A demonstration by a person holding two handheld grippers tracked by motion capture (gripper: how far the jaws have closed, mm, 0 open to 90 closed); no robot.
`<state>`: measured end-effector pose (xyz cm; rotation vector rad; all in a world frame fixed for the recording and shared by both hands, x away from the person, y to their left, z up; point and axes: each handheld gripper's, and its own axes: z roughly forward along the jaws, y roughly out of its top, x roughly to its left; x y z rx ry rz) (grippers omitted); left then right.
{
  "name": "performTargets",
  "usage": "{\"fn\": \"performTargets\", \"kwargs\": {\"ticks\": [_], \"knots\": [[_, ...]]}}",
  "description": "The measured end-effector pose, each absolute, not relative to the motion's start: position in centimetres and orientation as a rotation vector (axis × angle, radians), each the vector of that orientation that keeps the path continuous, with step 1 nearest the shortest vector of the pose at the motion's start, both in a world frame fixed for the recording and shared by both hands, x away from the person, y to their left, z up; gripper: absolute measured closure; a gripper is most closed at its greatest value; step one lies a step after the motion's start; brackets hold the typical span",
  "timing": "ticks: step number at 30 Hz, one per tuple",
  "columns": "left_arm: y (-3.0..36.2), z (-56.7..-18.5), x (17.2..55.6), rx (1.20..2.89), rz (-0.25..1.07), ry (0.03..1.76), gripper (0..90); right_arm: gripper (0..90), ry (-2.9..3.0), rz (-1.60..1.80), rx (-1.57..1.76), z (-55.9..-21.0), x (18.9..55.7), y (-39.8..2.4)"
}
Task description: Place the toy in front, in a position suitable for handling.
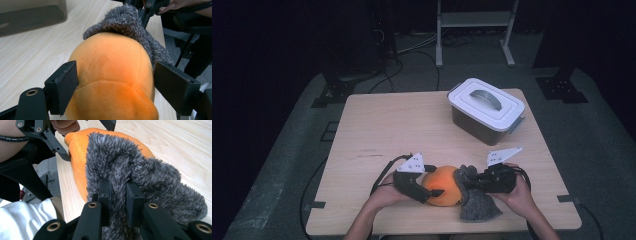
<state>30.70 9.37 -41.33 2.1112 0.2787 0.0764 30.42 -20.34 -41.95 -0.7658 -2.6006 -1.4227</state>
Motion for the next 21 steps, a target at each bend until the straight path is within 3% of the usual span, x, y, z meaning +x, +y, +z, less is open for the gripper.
{"fn": "performTargets", "kwargs": {"ticks": [21], "knots": [[9.28, -41.02, 30.51, 2.095, 0.054, 0.266, 18.6, 75.9, -2.61, -1.421, -0.769, -42.0, 30.07, -20.38]]}}
